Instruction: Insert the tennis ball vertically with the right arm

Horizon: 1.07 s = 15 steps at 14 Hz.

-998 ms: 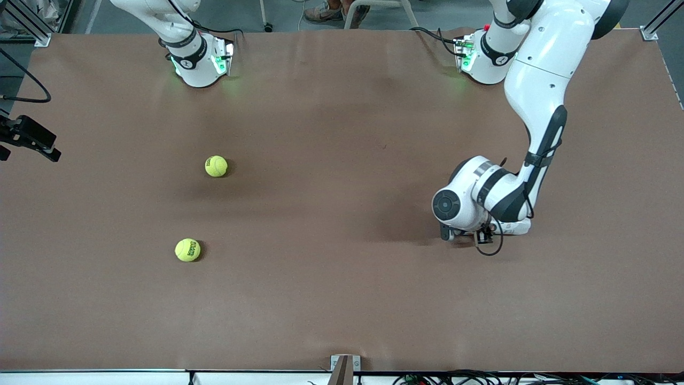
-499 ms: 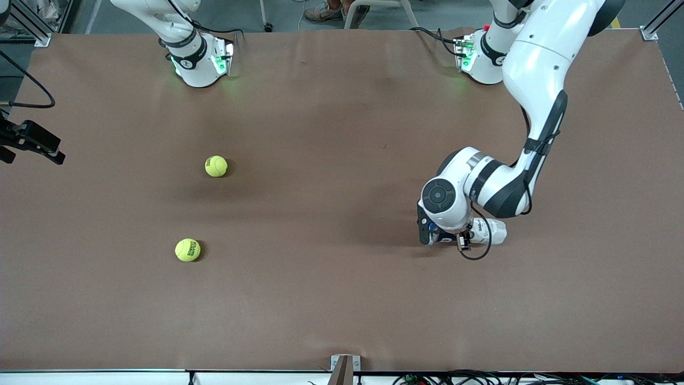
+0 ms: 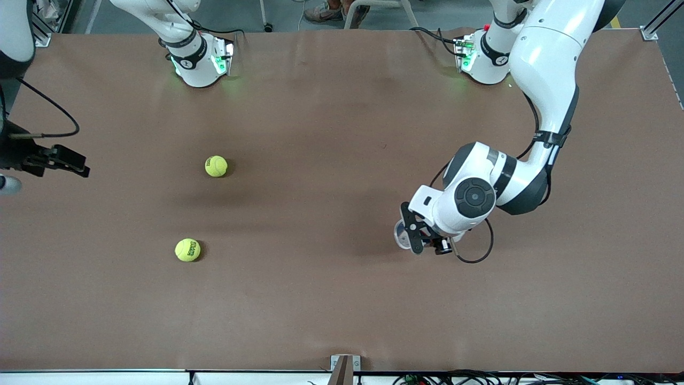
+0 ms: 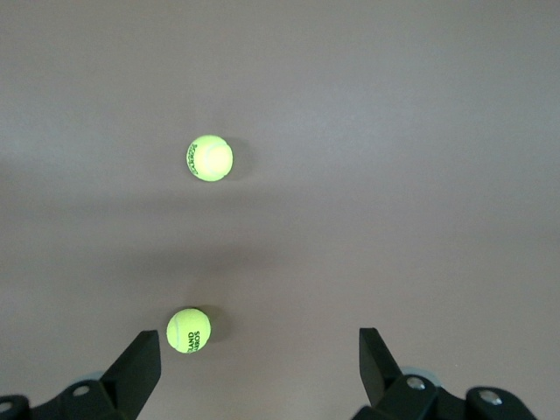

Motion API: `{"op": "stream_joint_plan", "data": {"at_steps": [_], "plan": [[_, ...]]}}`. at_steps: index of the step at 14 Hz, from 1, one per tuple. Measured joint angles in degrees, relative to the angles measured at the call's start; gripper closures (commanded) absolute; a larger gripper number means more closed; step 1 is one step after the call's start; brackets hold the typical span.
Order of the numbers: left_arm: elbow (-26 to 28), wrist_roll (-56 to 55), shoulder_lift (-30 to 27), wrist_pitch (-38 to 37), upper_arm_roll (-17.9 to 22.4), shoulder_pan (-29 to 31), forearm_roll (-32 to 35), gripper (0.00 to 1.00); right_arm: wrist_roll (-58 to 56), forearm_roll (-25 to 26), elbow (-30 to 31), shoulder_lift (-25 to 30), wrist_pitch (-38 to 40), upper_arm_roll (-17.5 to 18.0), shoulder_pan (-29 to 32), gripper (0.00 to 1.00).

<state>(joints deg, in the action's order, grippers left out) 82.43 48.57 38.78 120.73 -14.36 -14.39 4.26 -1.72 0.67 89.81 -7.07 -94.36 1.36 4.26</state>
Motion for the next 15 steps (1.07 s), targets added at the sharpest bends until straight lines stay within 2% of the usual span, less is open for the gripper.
{"op": "stream_joint_plan", "data": {"at_steps": [3, 7, 11, 15], "plan": [[0.08, -0.06, 0.49, 7.66, -0.54, -0.29, -5.25, 0.28, 0.00, 0.00, 0.10, -4.23, -1.62, 0.23, -0.93, 0.00], [0.40, -0.21, 3.28, 20.51, -3.48, -0.97, -9.63, 0.28, 0.00, -0.03, 0.25, -10.54, -4.00, 0.32, -2.55, 0.00], [1.76, -0.30, 5.26, 30.04, -3.76, -2.96, -15.14, 0.28, 0.16, -0.31, 0.68, -19.29, -14.78, 0.41, -4.87, 0.00], [3.02, -0.32, 6.60, 37.57, -3.86, -5.17, -20.49, 0.28, 0.23, -3.87, 0.65, -25.90, -23.25, 0.30, -5.13, 0.00]]}}
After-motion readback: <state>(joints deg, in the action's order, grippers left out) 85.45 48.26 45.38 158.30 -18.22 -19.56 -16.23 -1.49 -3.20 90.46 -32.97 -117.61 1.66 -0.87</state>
